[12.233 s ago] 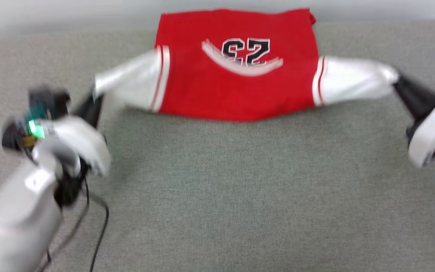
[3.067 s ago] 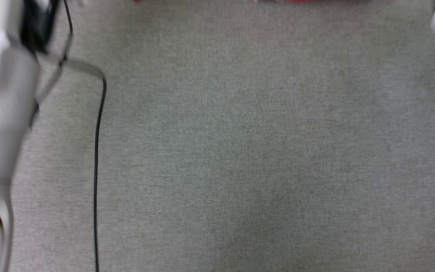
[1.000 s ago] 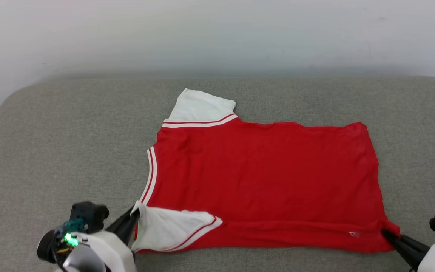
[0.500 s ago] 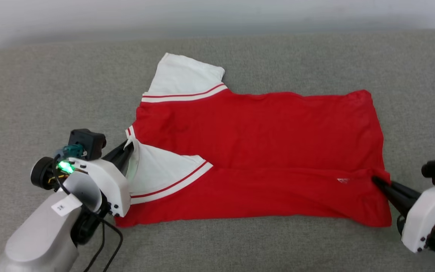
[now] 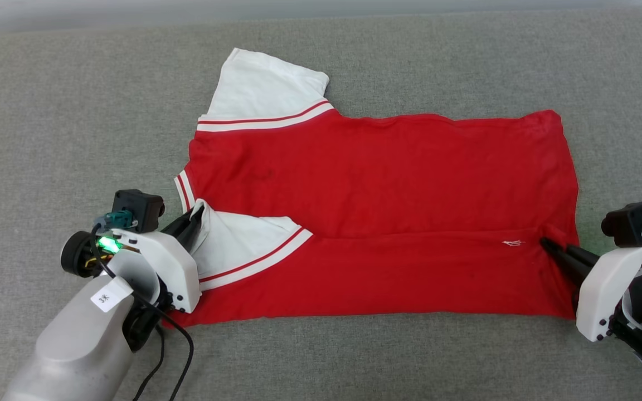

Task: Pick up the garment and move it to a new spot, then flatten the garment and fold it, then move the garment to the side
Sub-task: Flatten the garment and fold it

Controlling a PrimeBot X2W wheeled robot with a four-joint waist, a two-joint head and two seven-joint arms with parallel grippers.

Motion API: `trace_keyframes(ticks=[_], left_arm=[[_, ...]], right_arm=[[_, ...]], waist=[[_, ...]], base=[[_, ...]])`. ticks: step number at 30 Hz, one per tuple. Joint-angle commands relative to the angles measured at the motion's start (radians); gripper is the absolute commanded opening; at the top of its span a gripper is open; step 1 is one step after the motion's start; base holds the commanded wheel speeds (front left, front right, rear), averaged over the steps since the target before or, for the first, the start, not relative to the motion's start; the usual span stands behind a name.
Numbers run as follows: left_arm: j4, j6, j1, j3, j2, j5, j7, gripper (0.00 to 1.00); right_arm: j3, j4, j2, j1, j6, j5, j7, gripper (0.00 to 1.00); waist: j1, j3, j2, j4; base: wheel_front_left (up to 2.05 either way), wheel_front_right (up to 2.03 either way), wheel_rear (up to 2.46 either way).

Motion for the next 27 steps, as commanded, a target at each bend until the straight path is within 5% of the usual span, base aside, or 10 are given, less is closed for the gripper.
trace_keyframes(ticks=[1, 2, 3, 4, 14, 27], left_arm=[[0.033, -0.005, 0.008, -0.013, -0.015, -0.001, -0.004, 0.0], [0.044, -0.006, 0.005, -0.011, -0.019, -0.003, -0.017, 0.0], [0.058, -0.007, 0.001, -0.01, -0.022, -0.004, -0.027, 0.24], [0.069, -0.007, -0.005, -0.012, -0.023, 0.0, -0.037, 1.0], [0.028, -0.017, -0.065, -0.021, 0.008, 0.007, -0.028, 1.0], [-0.182, -0.028, -0.134, -0.098, 0.1, -0.125, 0.506, 1.0]], right_arm=[[0.014, 0.021, 0.013, -0.005, -0.001, 0.011, -0.011, 0.0], [0.018, 0.029, 0.014, -0.007, -0.001, 0.017, -0.021, 0.0], [0.022, 0.035, 0.012, -0.009, -0.001, 0.022, -0.031, 0.43], [0.023, 0.038, 0.006, -0.007, -0.001, 0.026, -0.044, 1.0], [-0.03, -0.013, -0.046, 0.095, -0.001, 0.051, -0.138, 1.0], [-0.125, -0.094, -0.034, 0.189, -0.001, 0.004, -0.095, 1.0]], waist=[[-0.0002, -0.008, 0.0, 0.005], [-0.0002, -0.015, 0.0, 0.007], [-0.0002, -0.022, 0.0, 0.01], [-0.0002, -0.032, 0.0, 0.014], [-0.0002, -0.14, 0.0, 0.06], [-0.0002, -0.194, 0.0, 0.074]], base=[[0.0, 0.0, 0.0], [0.0, 0.0, 0.0], [0.0, 0.0, 0.0], [0.0, 0.0, 0.0], [0.0, 0.0, 0.0], [0.0, 0.0, 0.0]])
